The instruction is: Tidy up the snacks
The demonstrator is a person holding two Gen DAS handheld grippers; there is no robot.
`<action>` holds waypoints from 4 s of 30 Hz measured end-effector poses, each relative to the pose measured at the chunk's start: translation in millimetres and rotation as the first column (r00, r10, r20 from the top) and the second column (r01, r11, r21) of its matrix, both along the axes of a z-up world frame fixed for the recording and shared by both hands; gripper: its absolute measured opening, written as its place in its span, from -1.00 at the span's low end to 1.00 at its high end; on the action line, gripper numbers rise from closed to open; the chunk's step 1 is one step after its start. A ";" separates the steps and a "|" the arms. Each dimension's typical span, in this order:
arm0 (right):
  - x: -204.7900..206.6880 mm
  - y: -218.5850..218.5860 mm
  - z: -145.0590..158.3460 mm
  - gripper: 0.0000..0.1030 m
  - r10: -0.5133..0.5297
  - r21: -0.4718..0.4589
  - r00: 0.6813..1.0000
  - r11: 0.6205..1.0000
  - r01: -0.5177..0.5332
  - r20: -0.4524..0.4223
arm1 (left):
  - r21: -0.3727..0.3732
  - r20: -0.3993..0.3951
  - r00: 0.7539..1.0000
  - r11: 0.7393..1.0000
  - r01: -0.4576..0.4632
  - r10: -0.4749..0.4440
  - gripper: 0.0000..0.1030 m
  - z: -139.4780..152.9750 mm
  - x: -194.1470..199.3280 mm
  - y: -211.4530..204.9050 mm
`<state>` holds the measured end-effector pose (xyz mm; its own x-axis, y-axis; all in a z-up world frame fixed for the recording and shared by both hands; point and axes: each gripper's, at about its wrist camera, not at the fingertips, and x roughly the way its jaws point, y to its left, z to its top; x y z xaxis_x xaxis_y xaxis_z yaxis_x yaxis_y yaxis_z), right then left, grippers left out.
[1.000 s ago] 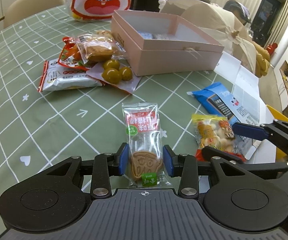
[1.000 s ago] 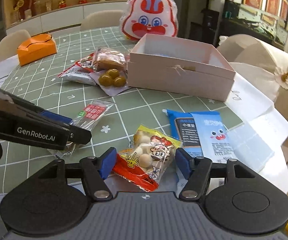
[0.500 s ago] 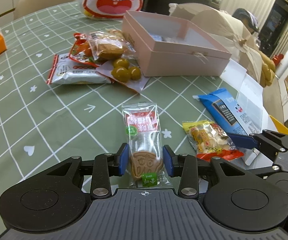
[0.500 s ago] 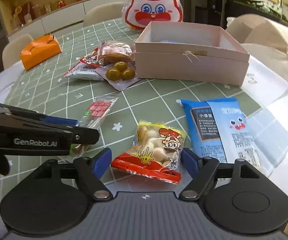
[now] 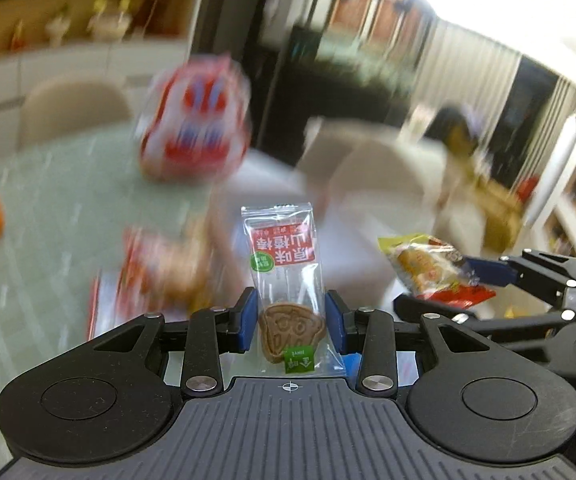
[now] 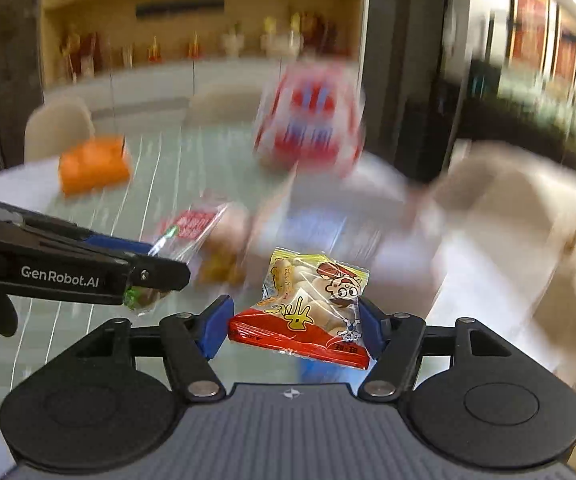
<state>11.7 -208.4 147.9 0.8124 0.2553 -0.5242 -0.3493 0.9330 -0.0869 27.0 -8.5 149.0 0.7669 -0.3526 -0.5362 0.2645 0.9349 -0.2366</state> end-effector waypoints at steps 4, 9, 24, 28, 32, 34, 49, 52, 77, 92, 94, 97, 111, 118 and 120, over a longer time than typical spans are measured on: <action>60.9 -22.6 83.2 0.28 0.000 -0.019 0.996 1.000 0.002 0.088 | -0.112 0.046 0.999 0.994 0.003 0.002 -0.19 53.8 62.7 -5.4; 158.2 -37.0 104.0 0.29 -0.036 -0.019 0.999 0.999 0.036 0.022 | -0.169 -0.092 0.992 0.983 0.073 -0.090 -0.18 13.5 152.7 -42.1; 284.9 -29.8 -78.0 0.35 0.017 0.156 0.903 0.986 0.055 -0.429 | -0.118 -0.232 0.968 0.985 -0.126 0.096 -0.13 -76.4 172.4 -2.2; 278.9 -25.7 -71.1 0.36 0.007 0.117 0.921 0.992 0.042 -0.390 | -0.091 -0.200 0.952 0.963 -0.252 0.230 -0.13 -72.3 156.7 36.5; 248.2 -27.0 -48.7 0.43 0.025 0.071 0.945 0.997 -0.002 -0.327 | -0.098 -0.267 0.921 0.943 -0.319 0.284 -0.13 -84.8 153.1 64.7; 230.6 -29.3 -40.9 0.46 0.021 0.038 0.954 0.999 -0.010 -0.298 | -0.092 -0.269 0.922 0.945 -0.314 0.280 -0.14 -88.4 154.7 64.2; 62.3 -46.9 -73.0 0.46 -0.049 0.001 0.951 0.999 0.052 -0.305 | 0.103 -0.362 0.916 0.984 -0.144 0.172 -0.15 -117.5 241.2 24.2; 47.3 -42.7 -90.6 0.46 -0.057 -0.030 0.939 0.998 0.050 -0.339 | 0.120 -0.342 0.931 0.989 -0.090 0.126 -0.18 -125.0 236.7 19.3; 7.2 34.0 -124.0 0.58 -0.014 0.046 0.914 0.998 0.036 -0.405 | -0.030 -0.317 0.948 0.999 -0.037 0.026 -0.58 -95.5 69.8 65.2; 11.7 77.7 -101.2 0.56 0.125 -0.107 0.974 0.983 -0.147 -0.186 | 0.068 -0.356 0.926 0.992 -0.105 0.122 -0.50 -108.1 32.6 69.5; 22.8 90.6 -103.9 0.45 0.156 -0.096 0.968 0.979 -0.178 -0.198 | 0.072 -0.374 0.918 0.991 -0.111 0.130 -0.50 -111.4 29.7 71.3; 42.6 107.8 -117.5 0.27 0.135 -0.129 0.960 0.977 -0.170 -0.246 | 0.063 -0.393 0.910 0.992 -0.114 0.129 -0.50 -115.7 26.0 73.2; 50.2 96.0 -107.0 -0.40 0.147 0.027 0.900 0.988 -0.149 -0.410 | 0.066 -0.441 0.870 0.975 -0.212 0.219 -0.50 -121.9 -2.9 65.4; 79.9 66.1 -100.7 -0.90 0.215 0.107 0.847 0.977 -0.186 -0.486 | 0.129 -0.415 0.864 0.958 -0.255 0.286 -0.50 -123.8 -9.1 34.9; 93.4 61.5 -108.6 -0.90 0.231 0.094 0.820 0.972 -0.214 -0.523 | 0.152 -0.408 0.860 0.952 -0.265 0.305 -0.50 -123.6 -3.6 28.9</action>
